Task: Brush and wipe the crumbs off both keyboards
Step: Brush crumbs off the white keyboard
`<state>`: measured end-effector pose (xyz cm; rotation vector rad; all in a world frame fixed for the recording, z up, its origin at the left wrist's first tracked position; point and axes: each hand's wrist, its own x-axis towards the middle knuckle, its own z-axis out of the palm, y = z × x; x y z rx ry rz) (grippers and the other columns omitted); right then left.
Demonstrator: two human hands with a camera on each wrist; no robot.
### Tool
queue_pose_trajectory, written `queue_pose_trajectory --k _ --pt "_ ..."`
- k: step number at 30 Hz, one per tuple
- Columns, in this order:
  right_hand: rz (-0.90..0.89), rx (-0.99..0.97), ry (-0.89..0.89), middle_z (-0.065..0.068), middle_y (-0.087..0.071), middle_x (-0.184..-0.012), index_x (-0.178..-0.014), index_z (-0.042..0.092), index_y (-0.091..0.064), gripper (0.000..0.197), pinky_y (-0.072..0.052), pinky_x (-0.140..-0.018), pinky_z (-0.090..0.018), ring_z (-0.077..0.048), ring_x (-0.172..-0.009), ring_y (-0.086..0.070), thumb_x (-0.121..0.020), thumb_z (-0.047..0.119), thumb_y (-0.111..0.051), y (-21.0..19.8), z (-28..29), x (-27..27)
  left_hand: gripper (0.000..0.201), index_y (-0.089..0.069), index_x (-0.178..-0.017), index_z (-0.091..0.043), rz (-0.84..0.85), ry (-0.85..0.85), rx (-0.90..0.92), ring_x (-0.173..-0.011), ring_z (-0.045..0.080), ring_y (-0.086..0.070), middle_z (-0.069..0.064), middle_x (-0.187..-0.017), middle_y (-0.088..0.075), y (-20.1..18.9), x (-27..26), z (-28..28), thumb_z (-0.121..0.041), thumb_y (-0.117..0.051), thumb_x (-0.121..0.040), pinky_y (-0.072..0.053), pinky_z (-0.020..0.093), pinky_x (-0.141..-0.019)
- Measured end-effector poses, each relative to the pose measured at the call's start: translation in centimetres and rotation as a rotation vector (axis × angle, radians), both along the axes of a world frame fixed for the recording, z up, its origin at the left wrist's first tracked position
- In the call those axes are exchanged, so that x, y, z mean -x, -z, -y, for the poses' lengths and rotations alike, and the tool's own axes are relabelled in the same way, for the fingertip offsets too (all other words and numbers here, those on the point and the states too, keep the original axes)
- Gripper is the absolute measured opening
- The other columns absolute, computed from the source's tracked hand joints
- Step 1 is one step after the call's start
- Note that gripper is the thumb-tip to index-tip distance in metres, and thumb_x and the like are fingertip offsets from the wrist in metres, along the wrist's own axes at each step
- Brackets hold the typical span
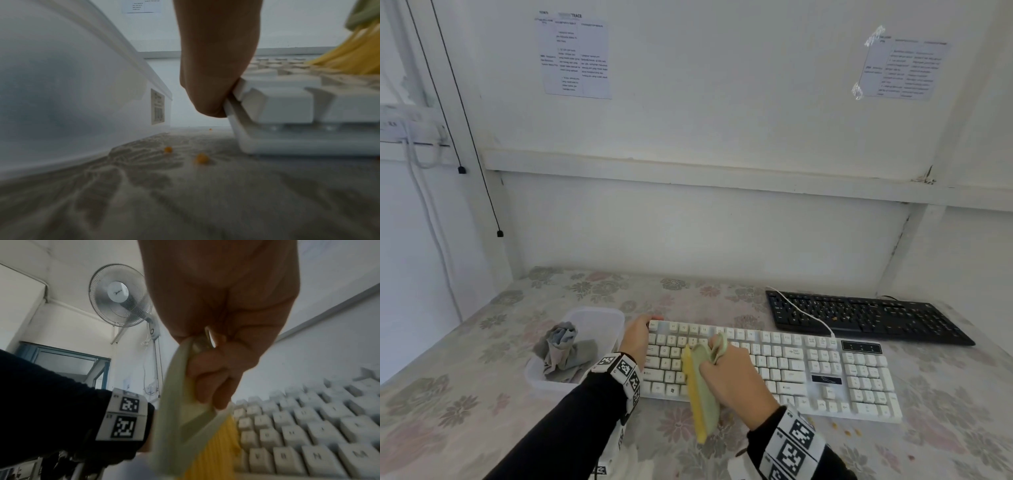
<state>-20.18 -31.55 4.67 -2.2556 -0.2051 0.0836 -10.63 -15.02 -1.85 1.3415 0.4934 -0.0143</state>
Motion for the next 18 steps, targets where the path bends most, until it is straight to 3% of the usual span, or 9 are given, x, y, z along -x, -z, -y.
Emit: queue_pose_trajectory --k 3,6,9,14,18 --pt "0.058 -0.07 0.025 0.004 -0.036 -0.052 -0.061 0.016 -0.034 0.033 -0.025 -0.038 -0.013 -0.004 -0.035 -0.033 -0.092 0.013 -0.044 -1.1 -0.2 -0.3 0.029 -0.062 -0.072 -0.017 -0.016 0.003 0.008 -0.055 0.022 -0.055 0.005 -0.056 -0.059 0.3 -0.2 -0.1 -0.023 -0.043 -0.092 -0.047 0.029 -0.059" --pt "0.196 -0.209 0.051 0.0 -0.044 -0.06 -0.076 0.015 -0.042 0.017 -0.031 -0.04 -0.018 -0.009 -0.045 -0.037 -0.092 0.012 -0.046 -1.7 -1.3 -1.3 0.031 -0.061 -0.068 -0.017 -0.024 0.008 0.023 -0.049 0.021 -0.055 0.004 -0.05 -0.058 0.3 -0.4 -0.3 -0.023 -0.043 -0.093 -0.046 0.027 -0.054" --pt "0.234 -0.194 0.025 0.003 -0.047 -0.061 -0.085 0.017 -0.044 0.009 -0.032 -0.038 -0.016 -0.007 -0.045 -0.04 -0.093 0.013 -0.047 -1.3 -2.5 -2.0 0.031 -0.06 -0.063 -0.018 -0.026 0.008 0.036 -0.054 0.021 -0.054 0.005 -0.057 -0.059 0.5 -0.5 -0.5 -0.023 -0.044 -0.09 -0.046 0.03 -0.058" --pt "0.184 -0.145 -0.011 0.005 -0.041 -0.055 -0.07 0.026 -0.035 0.028 -0.03 -0.038 -0.015 -0.006 -0.04 -0.035 -0.095 0.017 -0.044 -0.1 -2.9 -1.6 0.035 -0.059 -0.057 -0.018 -0.042 0.0 0.061 -0.044 0.021 -0.053 0.004 -0.049 -0.057 0.5 -0.6 -0.5 -0.022 -0.046 -0.089 -0.046 0.029 -0.054" --pt "0.097 -0.097 -0.063 0.007 -0.04 -0.054 -0.065 0.025 -0.035 0.031 -0.029 -0.04 -0.013 -0.004 -0.037 -0.035 -0.093 0.017 -0.044 0.6 -2.5 -0.6 0.038 -0.059 -0.053 -0.019 -0.044 0.005 0.078 -0.043 0.019 -0.051 0.001 -0.046 -0.055 0.7 -0.8 -0.5 -0.022 -0.047 -0.089 -0.044 0.028 -0.053"
